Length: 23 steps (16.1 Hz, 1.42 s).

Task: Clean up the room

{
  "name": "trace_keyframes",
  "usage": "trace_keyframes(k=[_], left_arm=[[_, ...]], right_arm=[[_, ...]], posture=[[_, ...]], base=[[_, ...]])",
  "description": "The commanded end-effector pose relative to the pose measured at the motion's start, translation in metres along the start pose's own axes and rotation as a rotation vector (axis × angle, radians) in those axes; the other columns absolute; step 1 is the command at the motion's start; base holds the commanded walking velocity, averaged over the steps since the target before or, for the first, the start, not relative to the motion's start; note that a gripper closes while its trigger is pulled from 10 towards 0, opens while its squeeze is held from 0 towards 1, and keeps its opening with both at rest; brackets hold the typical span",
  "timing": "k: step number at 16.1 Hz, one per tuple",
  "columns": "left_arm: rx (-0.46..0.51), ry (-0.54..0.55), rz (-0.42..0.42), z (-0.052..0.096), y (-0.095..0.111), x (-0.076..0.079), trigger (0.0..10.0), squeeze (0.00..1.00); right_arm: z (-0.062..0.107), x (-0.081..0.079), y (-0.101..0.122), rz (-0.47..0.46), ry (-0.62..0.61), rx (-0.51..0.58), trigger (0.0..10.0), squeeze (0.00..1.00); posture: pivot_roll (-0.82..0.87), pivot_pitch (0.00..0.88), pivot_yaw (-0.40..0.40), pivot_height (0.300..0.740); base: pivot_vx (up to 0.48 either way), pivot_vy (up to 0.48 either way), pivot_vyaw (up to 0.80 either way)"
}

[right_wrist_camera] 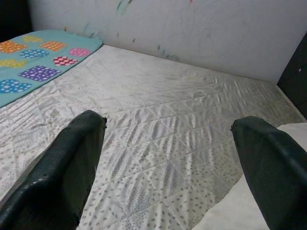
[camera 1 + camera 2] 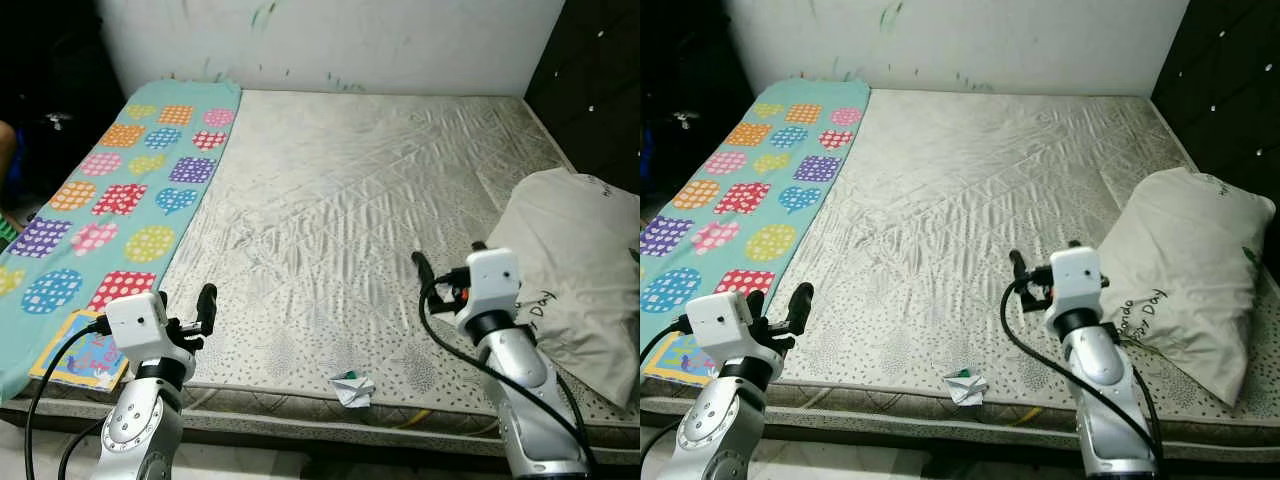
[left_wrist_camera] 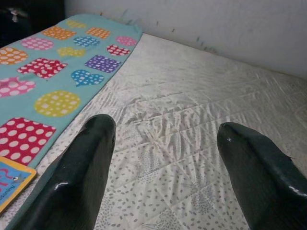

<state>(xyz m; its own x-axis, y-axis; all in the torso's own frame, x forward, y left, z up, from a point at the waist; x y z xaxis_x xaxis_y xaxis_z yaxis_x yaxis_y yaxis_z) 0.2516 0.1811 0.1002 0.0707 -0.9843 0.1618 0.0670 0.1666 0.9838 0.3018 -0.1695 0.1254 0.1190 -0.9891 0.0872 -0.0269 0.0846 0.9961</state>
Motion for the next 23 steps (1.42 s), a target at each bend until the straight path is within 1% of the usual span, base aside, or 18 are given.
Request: trace_keyframes(k=[1, 4, 5, 7, 9, 10, 13, 16, 18, 22, 23], left_arm=[[-0.007, 0.010, -0.011, 0.002, 0.001, -0.002, 10.0, 0.00], [-0.008, 0.012, -0.010, 0.002, 0.002, -0.003, 10.0, 0.00], [-0.014, 0.015, -0.009, 0.005, 0.002, -0.003, 10.0, 0.00], [-0.030, 0.023, -0.011, 0.008, 0.000, -0.005, 10.0, 0.00], [-0.039, 0.034, -0.007, 0.012, -0.001, -0.008, 10.0, 0.00], [-0.056, 0.047, -0.002, 0.014, -0.004, -0.010, 10.0, 0.00], [-0.075, 0.044, 0.002, 0.016, -0.006, -0.009, 10.0, 0.00], [-0.089, 0.046, 0.004, 0.018, -0.007, -0.010, 10.0, 0.00], [-0.093, 0.046, 0.003, 0.018, -0.008, -0.010, 10.0, 0.00], [-0.097, 0.045, 0.001, 0.017, -0.008, -0.010, 10.0, 0.00], [-0.096, 0.047, 0.002, 0.017, -0.008, -0.010, 10.0, 0.00]], right_arm=[[0.001, 0.001, 0.003, -0.005, -0.003, 0.004, 10.0, 0.00], [0.003, 0.001, 0.002, -0.011, 0.004, -0.006, 10.0, 0.00], [0.006, -0.001, 0.000, -0.010, 0.022, -0.025, 10.0, 0.00], [0.015, -0.005, -0.012, 0.015, 0.067, -0.096, 10.0, 0.00], [0.023, -0.004, -0.017, 0.013, 0.065, -0.115, 10.0, 0.00], [0.026, 0.000, -0.019, 0.027, 0.058, -0.129, 10.0, 0.00], [0.028, 0.002, -0.024, 0.051, 0.050, -0.161, 10.0, 0.00], [0.030, 0.001, -0.026, 0.048, 0.054, -0.169, 10.0, 0.00], [0.030, 0.000, -0.026, 0.047, 0.059, -0.171, 10.0, 0.00], [0.030, -0.002, -0.025, 0.050, 0.074, -0.167, 10.0, 0.00], [0.029, -0.002, -0.025, 0.050, 0.075, -0.167, 10.0, 0.00]], posture=[[0.00, 0.080, -0.016, 0.740], [-0.01, 0.099, -0.015, 0.740], [0.00, 0.114, -0.016, 0.740], [0.00, 0.127, -0.019, 0.740], [0.00, 0.137, -0.020, 0.740], [0.00, 0.141, -0.021, 0.740], [0.00, 0.146, -0.023, 0.740], [0.00, 0.147, -0.022, 0.740], [0.00, 0.146, -0.022, 0.727], [0.00, 0.143, -0.023, 0.682], [0.00, 0.144, -0.024, 0.662]], base=[[0.000, 0.000, 0.00], [0.000, 0.000, 0.00], [0.000, 0.000, 0.00], [0.000, 0.000, 0.00], [0.000, 0.000, 0.00], [0.000, 0.000, 0.00], [0.000, 0.000, 0.00], [0.000, 0.000, 0.00], [0.000, 0.000, 0.00], [0.000, 0.000, 0.00], [0.000, 0.000, 0.00]])
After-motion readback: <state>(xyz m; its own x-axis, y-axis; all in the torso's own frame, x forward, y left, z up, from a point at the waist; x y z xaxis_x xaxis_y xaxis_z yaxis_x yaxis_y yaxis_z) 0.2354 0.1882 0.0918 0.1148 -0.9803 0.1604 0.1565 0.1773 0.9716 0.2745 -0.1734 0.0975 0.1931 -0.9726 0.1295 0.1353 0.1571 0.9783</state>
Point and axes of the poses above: a point about 5 cm out from each wrist's last joint towards the gripper, its own z axis pointing back from the gripper into the wrist, its own y axis along the axis of the wrist's last joint, x = y × z, the point moved 2 cm from there along -z, pointing out of the wrist towards the gripper, and after that the axes turned 4 degrees about -z, right-handed, at the moved point
